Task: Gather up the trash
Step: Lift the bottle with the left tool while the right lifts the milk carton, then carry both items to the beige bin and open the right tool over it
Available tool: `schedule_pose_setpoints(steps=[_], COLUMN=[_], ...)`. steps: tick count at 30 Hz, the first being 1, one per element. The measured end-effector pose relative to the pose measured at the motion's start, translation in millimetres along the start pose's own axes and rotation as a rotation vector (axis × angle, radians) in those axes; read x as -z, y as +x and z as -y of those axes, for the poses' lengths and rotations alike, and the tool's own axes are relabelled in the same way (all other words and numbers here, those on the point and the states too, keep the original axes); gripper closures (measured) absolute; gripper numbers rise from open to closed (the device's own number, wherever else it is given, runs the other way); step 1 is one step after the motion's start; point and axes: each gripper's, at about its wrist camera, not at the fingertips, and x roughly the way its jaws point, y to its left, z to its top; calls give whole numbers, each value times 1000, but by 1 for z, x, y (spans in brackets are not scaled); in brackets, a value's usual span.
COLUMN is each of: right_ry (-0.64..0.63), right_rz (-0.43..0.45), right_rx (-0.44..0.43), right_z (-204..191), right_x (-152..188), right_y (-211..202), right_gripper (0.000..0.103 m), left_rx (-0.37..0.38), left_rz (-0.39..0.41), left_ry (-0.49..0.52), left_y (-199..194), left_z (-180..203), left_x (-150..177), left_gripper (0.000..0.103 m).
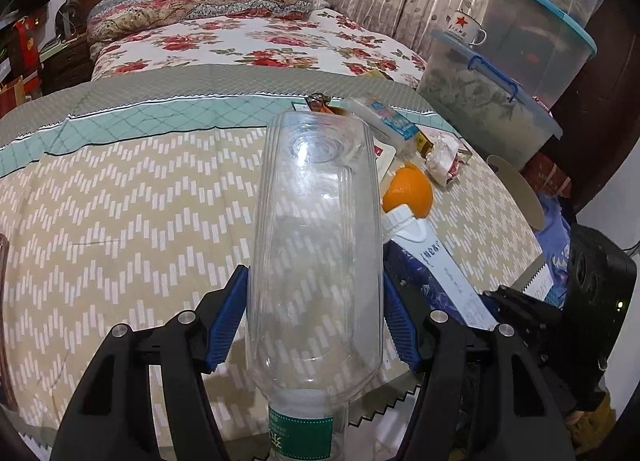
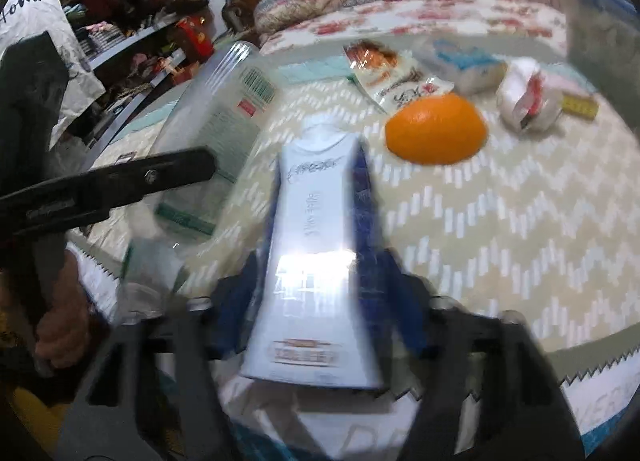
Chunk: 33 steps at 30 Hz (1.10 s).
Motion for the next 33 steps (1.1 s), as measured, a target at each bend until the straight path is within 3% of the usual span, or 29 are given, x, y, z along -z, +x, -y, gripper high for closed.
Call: schedule_pose_setpoints(steps=[9, 14, 21, 33], right_ry=[260, 404, 507, 972], right_rz=[1, 45, 184, 471], right_rx=[-227, -299, -256, -62], right_z=[43, 77, 120, 255], right_x=[4, 16, 28, 76], right_y=[-11, -27, -68, -129], right_gripper=[46, 46, 46, 46], left_rx=[44, 86, 153, 378], left_rz=[16, 27, -2, -212], left_ry=[25, 68, 200, 524], left_y=[-8, -9, 13, 112], left_z=[16, 39, 100, 263], left_x=[-7, -18, -41, -82], left_gripper=[42, 42, 42, 42])
